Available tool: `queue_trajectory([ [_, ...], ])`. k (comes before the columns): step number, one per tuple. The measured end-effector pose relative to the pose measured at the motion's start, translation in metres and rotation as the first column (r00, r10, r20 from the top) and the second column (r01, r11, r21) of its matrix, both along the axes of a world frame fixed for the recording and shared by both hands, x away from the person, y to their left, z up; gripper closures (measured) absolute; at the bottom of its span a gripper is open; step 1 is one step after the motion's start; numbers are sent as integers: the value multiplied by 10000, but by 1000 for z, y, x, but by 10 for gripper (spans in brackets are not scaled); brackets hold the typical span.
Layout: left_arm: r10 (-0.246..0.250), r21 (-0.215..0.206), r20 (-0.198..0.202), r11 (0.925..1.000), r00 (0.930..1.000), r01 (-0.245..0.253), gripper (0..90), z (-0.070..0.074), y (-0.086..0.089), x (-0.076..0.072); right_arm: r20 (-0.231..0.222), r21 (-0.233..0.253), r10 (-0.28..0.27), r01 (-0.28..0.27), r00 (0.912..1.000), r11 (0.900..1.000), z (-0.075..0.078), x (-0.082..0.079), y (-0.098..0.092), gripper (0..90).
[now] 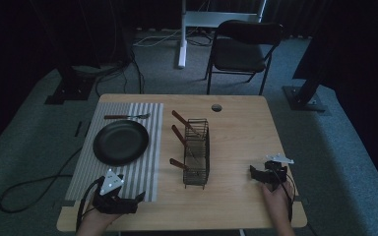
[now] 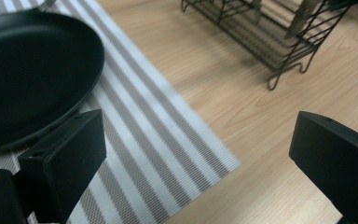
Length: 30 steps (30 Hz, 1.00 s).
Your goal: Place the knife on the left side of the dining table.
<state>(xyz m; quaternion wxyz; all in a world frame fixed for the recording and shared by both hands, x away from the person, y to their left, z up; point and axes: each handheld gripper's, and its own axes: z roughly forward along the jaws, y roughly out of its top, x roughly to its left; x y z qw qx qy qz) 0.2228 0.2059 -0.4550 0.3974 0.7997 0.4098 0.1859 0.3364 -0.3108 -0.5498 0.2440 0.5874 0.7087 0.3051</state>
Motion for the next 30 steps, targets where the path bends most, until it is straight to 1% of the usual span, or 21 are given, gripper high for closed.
queue_trajectory([
  [3, -93, -100, 98, 9999, 9999, 94, 45, 5, -5, -1, 2, -2, -1, 1, 10000, 10000, 0, 0, 0, 118],
  [4, -173, -227, 146, 9996, 9997, 177, 45, 8, -8, -2, 2, 0, -3, 3, 10000, 10000, 0, 0, 0, 118],
  [11, -432, -404, 299, 9982, 9986, 444, 45, 13, -17, -3, 2, -1, -2, 2, 10000, 10000, 0, 0, 0, 118],
  [12, -559, -497, 389, 9971, 9977, 578, 45, 17, -20, -4, 3, -1, -2, 2, 10000, 10000, 0, 0, 0, 118],
  [15, -565, -579, 511, 9965, 9971, 595, 45, 22, -23, -4, 4, -4, -1, 1, 10000, 10000, 0, 0, 0, 118],
  [19, -525, -638, 542, 9964, 9972, 559, 45, 25, -26, -3, 5, -4, -1, 1, 10000, 10000, 0, 0, 0, 118],
  [25, -613, -667, 575, 9957, 9965, 651, 45, 30, -34, 1, 4, -4, 1, -1, 10000, 10000, 0, 0, 0, 118],
  [28, -661, -810, 528, 9942, 9964, 702, 45, 35, -40, 3, 1, -12, 2, -2, 10000, 10000, 0, 0, 0, 118],
  [29, -661, -810, 528, 9942, 9964, 702, 45, 35, -40, 3, 1, -12, 2, -2, 10000, 10000, 0, 0, 0, 118],
  [30, -673, -793, 525, 9943, 9964, 713, 45, 37, -44, 4, 4, -13, 5, -5, 10000, 10000, 0, 0, 0, 118],
])
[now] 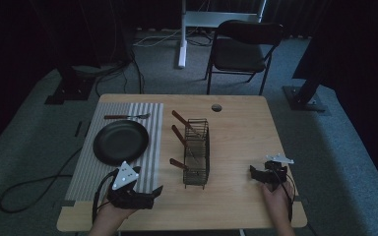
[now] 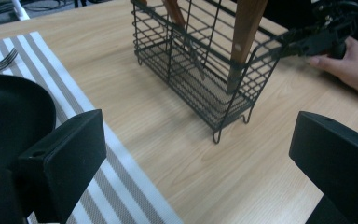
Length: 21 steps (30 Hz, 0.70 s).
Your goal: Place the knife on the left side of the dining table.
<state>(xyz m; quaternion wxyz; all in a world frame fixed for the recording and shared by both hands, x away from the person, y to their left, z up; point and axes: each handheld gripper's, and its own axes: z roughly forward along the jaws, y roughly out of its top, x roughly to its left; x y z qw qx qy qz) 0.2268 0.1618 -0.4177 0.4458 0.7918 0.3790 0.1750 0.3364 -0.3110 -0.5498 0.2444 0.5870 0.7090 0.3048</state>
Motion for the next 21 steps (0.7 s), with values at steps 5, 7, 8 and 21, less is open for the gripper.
queue_trajectory([
  [5, -21, -21, -50, 10000, 10000, 21, 45, 5, -11, 4, -2, 2, -3, 3, 10000, 10000, 0, 0, 0, 118],
  [7, -83, -25, -27, 10000, 10000, 83, 45, 6, -13, 5, 1, -1, -1, 1, 10000, 10000, 0, 0, 0, 118],
  [8, -52, -78, -32, 10000, 10000, 52, 45, 8, -16, 6, 2, -1, -1, 1, 10000, 10000, 0, 0, 0, 118],
  [21, -255, -657, -220, 9976, 9994, 240, 93, 11, -38, 22, 2, -2, -1, 1, 10000, 10000, 0, 0, 0, 118],
])
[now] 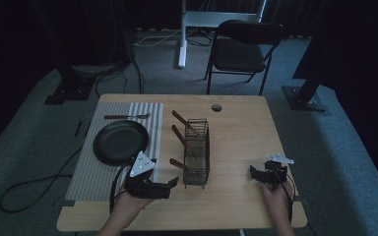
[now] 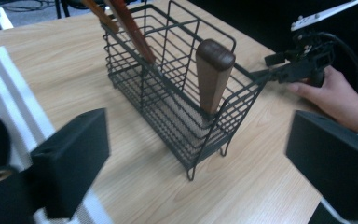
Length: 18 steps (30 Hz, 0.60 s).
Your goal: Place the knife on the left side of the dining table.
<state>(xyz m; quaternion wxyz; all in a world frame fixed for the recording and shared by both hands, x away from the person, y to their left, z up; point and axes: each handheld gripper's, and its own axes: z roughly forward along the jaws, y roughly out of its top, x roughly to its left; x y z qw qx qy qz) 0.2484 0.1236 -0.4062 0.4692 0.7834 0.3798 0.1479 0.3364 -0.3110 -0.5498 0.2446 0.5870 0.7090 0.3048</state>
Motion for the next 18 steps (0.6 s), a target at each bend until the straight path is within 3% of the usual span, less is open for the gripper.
queue_trajectory([
  [5, 155, -186, 0, 9997, 9999, -155, 105, -1, -6, 4, 1, 0, 0, 0, 10000, 10000, 0, 0, 0, 118],
  [9, 418, -580, 76, 9975, 9991, -413, 106, 1, -9, 5, -5, 4, -1, 1, 10000, 10000, 0, 0, 0, 118],
  [10, 398, -666, 110, 9970, 9991, -389, 164, 1, -10, 5, -3, 4, -1, 1, 10000, 10000, 0, 0, 0, 118],
  [15, 594, -889, 162, 9944, 9981, -577, 166, 1, -16, 6, -1, 0, 0, 0, 10000, 10000, 0, 0, 0, 118],
  [17, 519, -907, 137, 9946, 9986, -504, 219, 1, -17, 7, 0, 1, 1, -1, 10000, 10000, 0, 0, 0, 118],
  [18, 496, -1156, 115, 9921, 9987, -479, 219, 0, -18, 8, -4, 4, -2, 2, 10000, 10000, 0, 0, 0, 118],
])
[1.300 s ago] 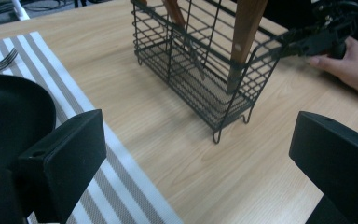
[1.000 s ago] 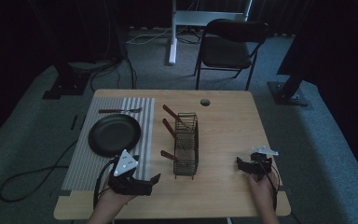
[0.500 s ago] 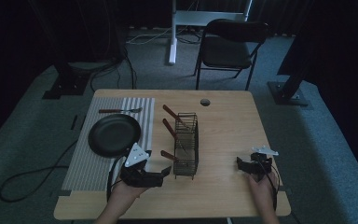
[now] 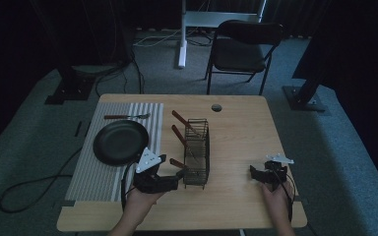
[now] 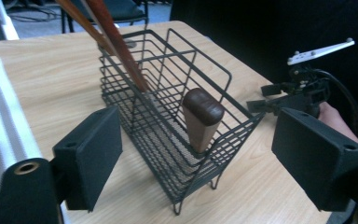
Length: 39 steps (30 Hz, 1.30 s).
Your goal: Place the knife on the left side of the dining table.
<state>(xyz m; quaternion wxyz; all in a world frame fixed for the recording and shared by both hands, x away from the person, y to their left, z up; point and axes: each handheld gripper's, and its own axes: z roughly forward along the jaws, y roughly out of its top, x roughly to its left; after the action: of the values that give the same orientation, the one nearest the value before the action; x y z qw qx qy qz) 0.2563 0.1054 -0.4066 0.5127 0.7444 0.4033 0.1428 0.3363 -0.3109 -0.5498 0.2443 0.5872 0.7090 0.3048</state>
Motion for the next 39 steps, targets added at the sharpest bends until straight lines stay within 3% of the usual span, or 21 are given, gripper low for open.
queue_trajectory([
  [5, -25, -528, 149, 9986, 9999, 33, 444, -3, -1, 2, 4, -2, 2, -2, 10000, 10000, 0, 0, 0, 118],
  [10, -57, -748, 173, 9972, 9998, 70, 564, -7, 0, 5, 6, -9, 3, -3, 10000, 10000, 0, 0, 0, 120],
  [12, 12, -767, 291, 9971, 9996, 10, 683, -9, 1, 4, 6, -6, 2, -2, 10000, 10000, 0, 0, 0, 120],
  [14, 103, -805, 401, 9967, 9991, -70, 737, -9, 1, 4, 6, -7, 3, -3, 10000, 10000, 0, 0, 0, 120],
  [27, 106, -1003, 441, 9949, 9990, -61, 756, -6, -2, 11, 5, -7, 2, -2, 10000, 10000, 0, 0, 0, 120],
  [34, 52, -1051, 695, 9945, 9976, 21, 758, 3, -2, 14, 8, -7, 4, -4, 10000, 10000, 0, 0, 0, 120],
  [35, -23, -1125, 951, 9936, 9955, 130, 759, 13, 0, 12, 7, -7, 2, -2, 10000, 10000, 0, 0, 0, 120],
  [39, -36, -1180, 1290, 9928, 9916, 190, 759, 26, 5, 6, 6, -6, 2, -2, 10000, 10000, 0, 0, 0, 120],
])
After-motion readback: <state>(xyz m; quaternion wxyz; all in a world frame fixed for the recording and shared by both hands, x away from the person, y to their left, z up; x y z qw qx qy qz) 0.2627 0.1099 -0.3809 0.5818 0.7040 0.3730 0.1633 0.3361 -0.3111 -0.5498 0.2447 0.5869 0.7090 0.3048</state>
